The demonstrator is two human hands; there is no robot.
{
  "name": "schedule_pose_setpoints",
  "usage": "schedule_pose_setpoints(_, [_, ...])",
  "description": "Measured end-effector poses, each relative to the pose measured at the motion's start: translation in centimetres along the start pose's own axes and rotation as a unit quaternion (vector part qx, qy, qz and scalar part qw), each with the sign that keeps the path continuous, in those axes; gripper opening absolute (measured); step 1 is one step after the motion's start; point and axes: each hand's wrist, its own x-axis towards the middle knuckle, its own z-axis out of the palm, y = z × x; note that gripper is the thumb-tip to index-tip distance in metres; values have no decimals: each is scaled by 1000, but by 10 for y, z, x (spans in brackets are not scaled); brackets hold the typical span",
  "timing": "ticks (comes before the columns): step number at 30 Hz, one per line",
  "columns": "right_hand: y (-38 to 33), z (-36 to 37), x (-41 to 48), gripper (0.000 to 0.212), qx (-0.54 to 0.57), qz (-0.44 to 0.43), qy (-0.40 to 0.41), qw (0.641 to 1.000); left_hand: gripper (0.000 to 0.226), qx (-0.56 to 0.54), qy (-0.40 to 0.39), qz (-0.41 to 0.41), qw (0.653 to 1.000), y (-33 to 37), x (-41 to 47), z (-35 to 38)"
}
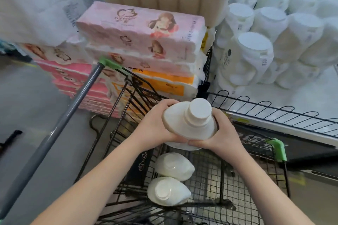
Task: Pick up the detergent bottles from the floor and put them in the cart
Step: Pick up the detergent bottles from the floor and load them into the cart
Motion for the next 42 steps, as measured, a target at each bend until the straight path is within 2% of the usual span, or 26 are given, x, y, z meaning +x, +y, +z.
schedule_pose_setpoints(4, [21, 4, 15, 94, 3, 14, -23, 1000, 98, 0, -9, -39, 999, -23, 19, 17])
schedule_pose_setpoints(8, [50, 14, 26, 78, 8, 45, -39, 998, 98, 4, -25, -73, 997, -47, 36, 31])
schedule_pose_setpoints(14, [95, 37, 40, 85, -16, 66, -38, 997, 101, 12, -38, -97, 994, -84, 54, 53])
schedule_pose_setpoints(26, [179, 94, 46, 85, -53, 128, -64, 988, 101, 36, -88, -138, 986, -177, 75, 89])
schedule_pose_setpoints(32, [207, 116, 50, 98, -99, 146, -84, 981, 102, 24, -108, -167, 980, -207, 77, 97])
schedule_pose_setpoints(42, [238, 132, 54, 106, -115, 144, -121, 975, 105, 20, -149, -203, 968, -239, 81, 99])
